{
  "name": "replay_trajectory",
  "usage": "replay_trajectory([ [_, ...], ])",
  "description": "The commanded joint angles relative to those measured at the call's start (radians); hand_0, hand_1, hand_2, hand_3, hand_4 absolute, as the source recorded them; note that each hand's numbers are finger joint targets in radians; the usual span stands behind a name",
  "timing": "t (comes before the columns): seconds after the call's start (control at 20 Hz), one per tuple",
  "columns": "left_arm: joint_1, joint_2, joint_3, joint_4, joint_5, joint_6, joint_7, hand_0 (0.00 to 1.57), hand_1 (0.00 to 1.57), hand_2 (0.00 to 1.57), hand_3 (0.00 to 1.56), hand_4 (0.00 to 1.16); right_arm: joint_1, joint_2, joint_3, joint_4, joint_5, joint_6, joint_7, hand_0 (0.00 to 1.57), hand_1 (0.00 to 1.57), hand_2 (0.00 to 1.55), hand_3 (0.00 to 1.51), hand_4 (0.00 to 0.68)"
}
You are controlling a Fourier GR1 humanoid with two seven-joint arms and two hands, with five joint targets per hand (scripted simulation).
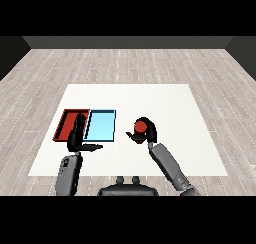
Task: Pick the red can and put it in the red box
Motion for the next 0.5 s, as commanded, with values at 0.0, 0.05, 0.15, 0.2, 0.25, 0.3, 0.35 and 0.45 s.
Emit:
replay_trajectory([
  [0.0, -0.002, -0.008, -0.029, -0.059, 0.010, -0.009, 0.078, 0.00, 0.00, 0.00, 0.00, 0.00, 0.040, -0.054, -0.036, -0.132, 0.019, 0.042, 0.028, 1.57, 1.57, 1.47, 1.40, 0.610],
  [0.05, -0.019, -0.039, -0.054, -0.005, -0.011, 0.005, 0.039, 0.00, 0.00, 0.00, 0.00, 0.00, 0.035, -0.062, -0.021, -0.206, 0.048, -0.013, 0.088, 1.57, 1.57, 1.47, 1.40, 0.612],
  [0.15, -0.027, -0.044, -0.072, 0.031, 0.002, -0.029, 0.012, 0.00, 0.00, 0.00, 0.00, 0.00, 0.038, -0.091, -0.013, -0.295, 0.067, -0.020, 0.149, 1.52, 1.52, 1.45, 1.40, 0.600],
  [0.2, -0.004, -0.048, -0.113, -0.079, 0.009, -0.039, 0.097, 0.00, 0.00, 0.00, 0.00, 0.00, 0.043, -0.029, -0.024, -0.233, 0.068, -0.036, 0.051, 1.53, 1.53, 1.46, 1.40, 0.601],
  [0.25, -0.008, -0.056, -0.136, -0.033, -0.007, -0.047, 0.076, 0.00, 0.00, 0.00, 0.00, 0.00, 0.047, -0.104, -0.051, -0.337, 0.048, -0.004, 0.111, 1.56, 1.56, 1.46, 1.41, 0.611],
  [0.3, -0.023, -0.059, -0.192, -0.112, -0.010, -0.001, 0.180, 0.00, 0.00, 0.00, 0.00, 0.00, 0.038, -0.112, -0.053, -0.359, 0.061, -0.013, 0.121, 1.56, 1.56, 1.46, 1.41, 0.602],
  [0.35, -0.035, -0.059, -0.183, -0.051, -0.011, -0.018, 0.141, 0.00, 0.00, 0.00, 0.00, 0.00, 0.048, -0.081, -0.042, -0.362, 0.068, -0.009, 0.105, 1.56, 1.56, 1.46, 1.41, 0.598],
  [0.45, -0.037, -0.060, -0.195, -0.055, -0.010, -0.005, 0.150, 0.00, 0.00, 0.00, 0.00, 0.00, 0.010, -0.038, -0.055, -0.328, 0.103, -0.008, 0.123, 1.56, 1.56, 1.46, 1.41, 0.598],
])
